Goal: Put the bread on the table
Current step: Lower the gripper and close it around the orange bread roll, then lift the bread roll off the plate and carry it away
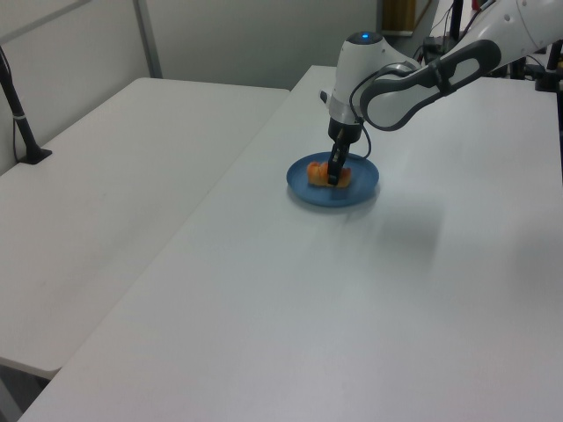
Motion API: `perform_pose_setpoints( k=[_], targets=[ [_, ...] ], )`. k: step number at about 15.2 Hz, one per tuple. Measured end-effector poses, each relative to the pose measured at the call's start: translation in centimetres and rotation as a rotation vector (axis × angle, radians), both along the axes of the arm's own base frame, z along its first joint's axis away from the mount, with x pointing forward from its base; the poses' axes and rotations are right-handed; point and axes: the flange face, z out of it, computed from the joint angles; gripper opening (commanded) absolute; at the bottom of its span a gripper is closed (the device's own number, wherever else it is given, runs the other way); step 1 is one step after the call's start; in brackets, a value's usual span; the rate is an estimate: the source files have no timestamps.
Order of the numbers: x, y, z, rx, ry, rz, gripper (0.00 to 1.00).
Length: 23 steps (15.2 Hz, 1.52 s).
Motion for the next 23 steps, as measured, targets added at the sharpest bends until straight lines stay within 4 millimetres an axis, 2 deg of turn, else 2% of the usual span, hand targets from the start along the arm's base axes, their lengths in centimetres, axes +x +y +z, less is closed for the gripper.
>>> perform_pose_setpoints(
  k=[3, 6, 8, 9, 11, 15, 18, 19, 23],
  targets=[
    [0.2, 0.0, 1.0, 0.001, -0.018, -0.002, 0.40],
    [0.3, 0.0, 3.7, 0.003, -0.051, -0.005, 0.40],
    [-0.2, -0.2, 6.2, 0.002, -0.049, -0.010, 0.40],
    [-0.8, -0.4, 8.4, 0.000, -0.039, -0.016, 0.40],
    [-2.0, -0.6, 11.5, -0.004, -0.010, -0.022, 0.40],
    [-5.0, -0.9, 16.1, -0.011, 0.048, -0.030, 0.40],
    [-7.7, -1.0, 17.8, -0.020, 0.129, -0.018, 0.40],
    [-9.2, -1.1, 18.4, -0.029, 0.193, 0.013, 0.40],
    [-12.6, -1.1, 19.4, -0.013, 0.293, 0.056, 0.41]
  ],
)
